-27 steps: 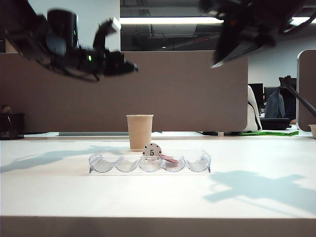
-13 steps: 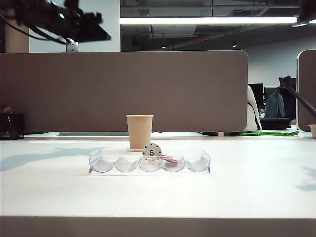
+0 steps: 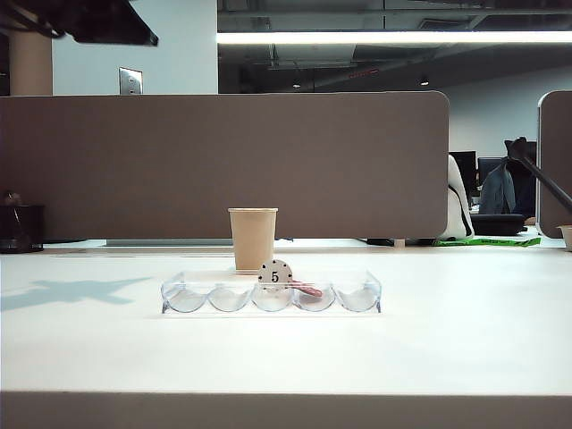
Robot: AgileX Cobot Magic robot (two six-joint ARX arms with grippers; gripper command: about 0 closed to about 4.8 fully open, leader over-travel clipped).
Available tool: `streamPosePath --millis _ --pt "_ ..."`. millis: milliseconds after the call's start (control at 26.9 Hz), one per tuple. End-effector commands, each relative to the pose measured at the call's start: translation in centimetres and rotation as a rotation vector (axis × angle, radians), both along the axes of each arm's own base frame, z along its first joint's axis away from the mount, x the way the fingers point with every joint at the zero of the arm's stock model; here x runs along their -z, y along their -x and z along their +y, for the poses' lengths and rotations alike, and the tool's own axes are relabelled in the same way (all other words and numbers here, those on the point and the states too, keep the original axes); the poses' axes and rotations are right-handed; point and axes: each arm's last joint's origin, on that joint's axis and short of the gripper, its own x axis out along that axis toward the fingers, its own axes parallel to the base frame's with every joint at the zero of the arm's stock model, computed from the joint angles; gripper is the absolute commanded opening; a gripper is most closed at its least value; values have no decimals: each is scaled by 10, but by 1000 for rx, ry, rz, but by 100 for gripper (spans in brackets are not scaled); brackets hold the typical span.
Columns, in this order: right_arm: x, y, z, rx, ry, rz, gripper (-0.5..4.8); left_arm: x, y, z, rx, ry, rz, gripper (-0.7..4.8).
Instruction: Pick up the chip with the greater value and put it into the paper cup.
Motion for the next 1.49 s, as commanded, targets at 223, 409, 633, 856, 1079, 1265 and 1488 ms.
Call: streamPosePath --millis 223,409,633,856,1079,1265,1488 --pt "35 14 0 0 -38 -51 -5 -3 40 8 -54 -5 15 -6" --pt "54 18 -3 83 -38 -81 -5 -8 63 11 -69 -10 35 -6" --pt "67 16 -3 81 -37 -61 -5 -18 85 15 -92 -7 9 -6" --pt "79 10 -2 76 -67 -117 -5 -24 114 20 -115 -11 22 -6" --pt "85 9 -2 76 -84 -120 -5 -11 142 25 -138 -1 24 -6" --pt "84 9 -2 75 -85 -126 -5 9 172 31 -176 54 28 -6" --pt "84 9 -1 46 -85 -125 -5 26 209 39 -261 54 10 -6"
